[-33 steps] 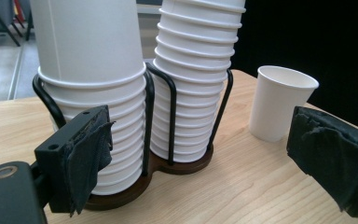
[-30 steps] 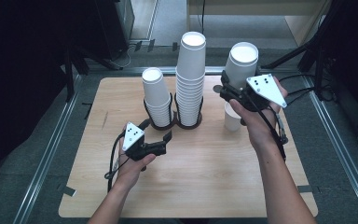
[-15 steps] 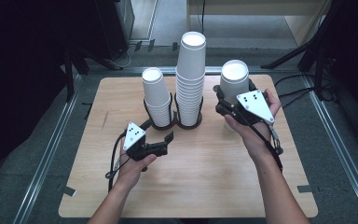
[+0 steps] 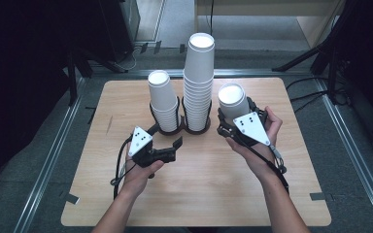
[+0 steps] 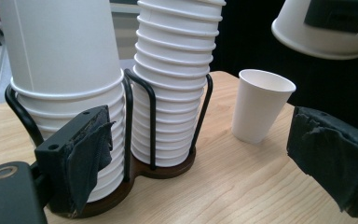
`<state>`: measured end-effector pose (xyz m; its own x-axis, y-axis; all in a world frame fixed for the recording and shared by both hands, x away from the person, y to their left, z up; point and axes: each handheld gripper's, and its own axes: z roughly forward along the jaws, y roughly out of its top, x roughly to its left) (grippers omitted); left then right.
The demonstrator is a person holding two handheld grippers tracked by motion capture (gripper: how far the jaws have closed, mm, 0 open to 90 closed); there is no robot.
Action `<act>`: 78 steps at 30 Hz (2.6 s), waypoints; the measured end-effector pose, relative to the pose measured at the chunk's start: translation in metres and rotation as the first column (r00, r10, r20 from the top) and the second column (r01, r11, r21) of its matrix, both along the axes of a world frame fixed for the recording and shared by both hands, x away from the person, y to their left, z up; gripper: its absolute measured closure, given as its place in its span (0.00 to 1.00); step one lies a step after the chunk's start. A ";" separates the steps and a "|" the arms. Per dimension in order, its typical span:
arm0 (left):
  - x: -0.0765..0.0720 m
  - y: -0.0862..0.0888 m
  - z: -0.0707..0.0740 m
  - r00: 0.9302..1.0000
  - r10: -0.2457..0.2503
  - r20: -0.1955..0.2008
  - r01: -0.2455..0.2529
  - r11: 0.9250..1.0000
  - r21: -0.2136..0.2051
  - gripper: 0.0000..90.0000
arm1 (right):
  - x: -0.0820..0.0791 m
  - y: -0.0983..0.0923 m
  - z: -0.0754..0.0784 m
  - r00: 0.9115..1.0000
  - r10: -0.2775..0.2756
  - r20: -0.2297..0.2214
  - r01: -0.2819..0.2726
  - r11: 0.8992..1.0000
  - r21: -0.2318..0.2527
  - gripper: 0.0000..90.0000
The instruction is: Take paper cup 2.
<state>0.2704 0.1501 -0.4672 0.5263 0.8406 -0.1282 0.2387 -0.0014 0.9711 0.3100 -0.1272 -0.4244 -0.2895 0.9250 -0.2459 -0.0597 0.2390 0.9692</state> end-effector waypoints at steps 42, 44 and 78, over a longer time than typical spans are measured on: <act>-0.003 -0.007 0.006 0.996 -0.089 -0.023 0.089 0.996 0.002 0.00 | -0.028 0.053 -0.064 0.974 0.213 0.075 -0.158 0.880 -0.448 0.17; -0.004 -0.008 0.006 0.994 -0.107 -0.024 0.107 0.994 -0.004 0.00 | -0.028 0.053 -0.064 0.974 0.212 0.076 -0.155 0.878 -0.453 0.17; -0.008 -0.018 0.007 0.959 -0.280 -0.041 0.277 0.959 -0.051 0.07 | -0.040 0.070 -0.074 0.922 0.373 0.104 -0.246 0.771 -0.587 0.17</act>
<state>0.2619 0.1320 -0.4598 0.7312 0.6545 -0.1925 0.2806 -0.0313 0.9593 0.2701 -0.0572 -0.4982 -0.4211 0.4784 -0.7706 -0.4036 0.6620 0.6315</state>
